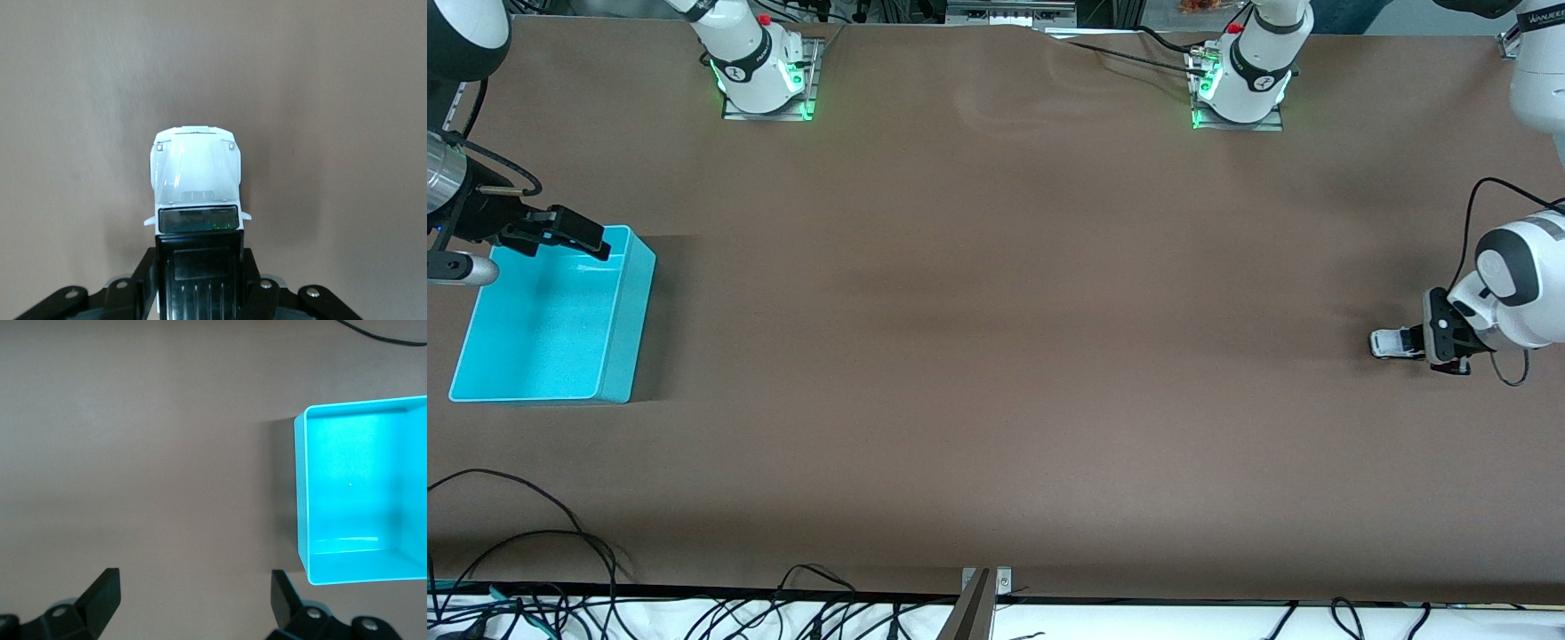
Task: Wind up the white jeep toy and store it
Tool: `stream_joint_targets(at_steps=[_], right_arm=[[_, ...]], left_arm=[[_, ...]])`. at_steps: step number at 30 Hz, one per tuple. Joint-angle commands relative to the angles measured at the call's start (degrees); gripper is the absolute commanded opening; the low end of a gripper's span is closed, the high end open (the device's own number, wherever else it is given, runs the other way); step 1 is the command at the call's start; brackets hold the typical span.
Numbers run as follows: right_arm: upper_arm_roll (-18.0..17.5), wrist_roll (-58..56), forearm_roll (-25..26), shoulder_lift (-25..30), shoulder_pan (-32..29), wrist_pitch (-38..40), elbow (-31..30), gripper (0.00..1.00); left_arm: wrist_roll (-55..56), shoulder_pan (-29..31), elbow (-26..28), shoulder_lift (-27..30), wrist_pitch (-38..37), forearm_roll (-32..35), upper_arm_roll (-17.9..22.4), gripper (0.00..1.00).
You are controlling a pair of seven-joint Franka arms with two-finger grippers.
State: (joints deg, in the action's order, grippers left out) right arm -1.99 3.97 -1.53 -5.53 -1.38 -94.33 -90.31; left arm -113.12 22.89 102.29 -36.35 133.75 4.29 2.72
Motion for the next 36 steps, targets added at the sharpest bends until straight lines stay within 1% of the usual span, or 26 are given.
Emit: stream_joint_targets(at_steps=[1, 15, 19, 20, 21, 22, 24, 26, 27, 36], right_arm=[[-0.82, -0.71, 0.30, 0.16, -0.82, 0.56, 0.39, 1.00], [-0.82, -0.71, 0.30, 0.16, -0.82, 0.56, 0.39, 1.00], [-0.82, -0.63, 0.30, 0.16, -0.82, 0.56, 0.39, 1.00], [-0.82, -0.71, 0.30, 0.16, -0.82, 0.56, 0.39, 1.00], [-0.82, -0.63, 0.30, 0.16, -0.82, 0.56, 0.39, 1.00], [-0.82, -0.71, 0.30, 0.16, -0.82, 0.56, 0.39, 1.00], [-0.82, -0.63, 0.30, 0.16, -0.82, 0.56, 0.39, 1.00], [-0.82, -0.71, 0.30, 0.16, -0.82, 0.56, 0.39, 1.00], [-0.82, -0.71, 0.30, 0.16, -0.82, 0.56, 0.39, 1.00], [-0.82, -0.71, 0.30, 0.16, -0.82, 0.64, 0.39, 1.00]], left_arm=[[-3.42, 1.10, -1.48, -4.78, -0.25, 1.07, 1.76, 0.00], [-7.73, 5.67, -2.45, -6.36, -0.16, 1.07, 2.02, 0.00], [-8.35, 5.85, -2.71, -6.28, -0.16, 0.89, 2.02, 0.00], [-8.35, 5.85, -3.15, -6.36, -0.16, 0.89, 2.02, 0.01], [-8.35, 5.93, -3.59, -6.28, -0.16, 0.89, 2.02, 0.07], [-8.35, 6.02, -3.85, -6.28, -0.16, 0.89, 2.02, 0.20], [-8.35, 5.94, -4.38, -6.28, -0.25, 0.98, 1.93, 0.62], [-8.35, 5.94, -5.61, -6.19, -0.42, 0.89, 1.85, 0.93], [-8.43, 5.94, -6.31, -6.10, -0.86, 0.98, 1.76, 1.00], [-8.17, 4.79, -10.88, -5.48, -5.69, 0.98, 1.49, 1.00]])
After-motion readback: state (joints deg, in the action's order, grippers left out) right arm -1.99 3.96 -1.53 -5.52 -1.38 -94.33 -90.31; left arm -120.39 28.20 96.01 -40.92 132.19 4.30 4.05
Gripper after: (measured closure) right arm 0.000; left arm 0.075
